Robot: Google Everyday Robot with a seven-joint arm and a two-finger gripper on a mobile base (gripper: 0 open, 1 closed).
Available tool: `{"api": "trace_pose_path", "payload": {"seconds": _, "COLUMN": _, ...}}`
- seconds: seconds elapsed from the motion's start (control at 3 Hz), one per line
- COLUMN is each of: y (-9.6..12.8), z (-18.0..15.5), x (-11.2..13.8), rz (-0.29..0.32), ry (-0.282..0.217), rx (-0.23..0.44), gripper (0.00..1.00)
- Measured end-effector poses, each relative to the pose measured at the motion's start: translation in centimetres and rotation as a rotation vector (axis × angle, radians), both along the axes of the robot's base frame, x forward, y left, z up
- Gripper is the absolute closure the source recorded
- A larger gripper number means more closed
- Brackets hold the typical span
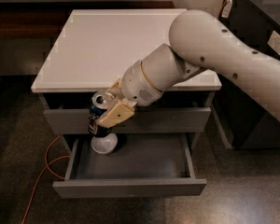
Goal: Pick pepsi can from middle drawer and place on counter
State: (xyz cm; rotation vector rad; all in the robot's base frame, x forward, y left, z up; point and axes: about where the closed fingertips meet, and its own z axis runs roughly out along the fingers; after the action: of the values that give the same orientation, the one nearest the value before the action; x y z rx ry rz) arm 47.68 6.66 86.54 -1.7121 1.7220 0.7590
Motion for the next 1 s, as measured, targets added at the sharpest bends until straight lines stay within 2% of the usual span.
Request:
{"api": "trace_pose_path", "payload": {"seconds": 0.33, "y": -0.90, "z": 2.31, "x": 2.70, "rz": -0.009, "ry": 0.031, "rx": -0.046, "gripper": 1.00}}
{"api": "trace_pose_path", "payload": {"seconds": 0.67, "y": -0.90, "z": 2.31, "x": 2.70, "rz": -0.009, "ry": 0.032, "rx": -0.046, "gripper": 1.00}}
{"api": "trace_pose_path", "payload": {"seconds": 1.0, "y": -1.02, "z": 3.09, "x": 3.31, "rz": -0.027, "ry": 0.053, "rx": -0.043, "gripper": 1.00}}
